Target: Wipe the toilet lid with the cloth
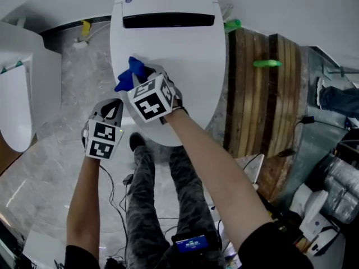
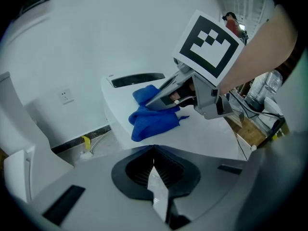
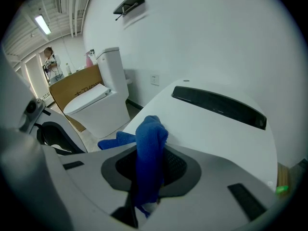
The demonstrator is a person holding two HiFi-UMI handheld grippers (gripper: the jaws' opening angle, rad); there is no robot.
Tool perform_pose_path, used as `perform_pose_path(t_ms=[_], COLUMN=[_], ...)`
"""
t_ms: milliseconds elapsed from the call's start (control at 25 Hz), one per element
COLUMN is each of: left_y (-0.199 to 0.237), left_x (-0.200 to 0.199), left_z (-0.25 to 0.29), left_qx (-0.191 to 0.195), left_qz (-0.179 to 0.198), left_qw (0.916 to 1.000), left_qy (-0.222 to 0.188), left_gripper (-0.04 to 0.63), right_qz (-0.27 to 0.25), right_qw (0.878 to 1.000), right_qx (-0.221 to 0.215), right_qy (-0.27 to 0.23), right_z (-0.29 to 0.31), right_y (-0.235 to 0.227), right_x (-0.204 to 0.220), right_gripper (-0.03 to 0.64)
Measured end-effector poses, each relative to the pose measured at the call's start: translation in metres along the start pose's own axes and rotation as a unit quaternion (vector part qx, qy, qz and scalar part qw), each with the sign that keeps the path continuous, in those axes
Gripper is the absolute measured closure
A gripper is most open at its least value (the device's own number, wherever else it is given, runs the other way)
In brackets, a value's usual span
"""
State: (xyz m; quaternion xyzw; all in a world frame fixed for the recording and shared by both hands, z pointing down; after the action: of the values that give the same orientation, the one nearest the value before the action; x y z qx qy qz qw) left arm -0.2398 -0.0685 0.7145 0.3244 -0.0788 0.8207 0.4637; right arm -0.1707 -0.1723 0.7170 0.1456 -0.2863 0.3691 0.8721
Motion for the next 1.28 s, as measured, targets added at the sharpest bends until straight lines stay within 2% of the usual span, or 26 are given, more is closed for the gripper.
perform_pose_path(t_ms=[400, 600, 1000, 1280], left_y=[-0.005, -0.015, -0.062, -0.099], left_x=[0.028, 0.027, 0.009, -0.017], left_z=[-0.022, -0.027, -0.003, 0.023], left_qx=[-0.006, -0.01, -0.001, 0.011], left_qz=[0.004, 0.012, 0.022, 0.04], left_qw=[1.0, 0.9998, 0.9996, 0.9988], left_qy=[0.004, 0.008, 0.017, 0.026], left_gripper=[0.584, 0.584, 0.584, 0.584], right_qz=[-0.047, -0.064, -0.084, -0.038], right_qw=[0.998, 0.996, 0.993, 0.994], right_qx=[-0.027, -0.044, -0.06, -0.075], right_qy=[0.021, 0.036, 0.049, 0.069], right_z=[-0.007, -0.017, -0.046, -0.068], right_y=[0.056, 0.063, 0.027, -0.027], right_x=[0.02, 0.038, 0.081, 0.114], right_gripper=[0.528, 0.528, 0.523, 0.514])
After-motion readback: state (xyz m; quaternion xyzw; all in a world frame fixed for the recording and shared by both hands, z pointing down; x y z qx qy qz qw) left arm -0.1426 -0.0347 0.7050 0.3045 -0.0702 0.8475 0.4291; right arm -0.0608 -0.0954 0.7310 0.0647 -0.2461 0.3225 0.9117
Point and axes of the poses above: the fingertips, and each gripper's own axes: z forward along the fingers, y to its left, x out of its underside, the point moved 4 cm from there along -z, backward along the fingers, and after that the axes turned 6 degrees about x, right-handed, at the moved point
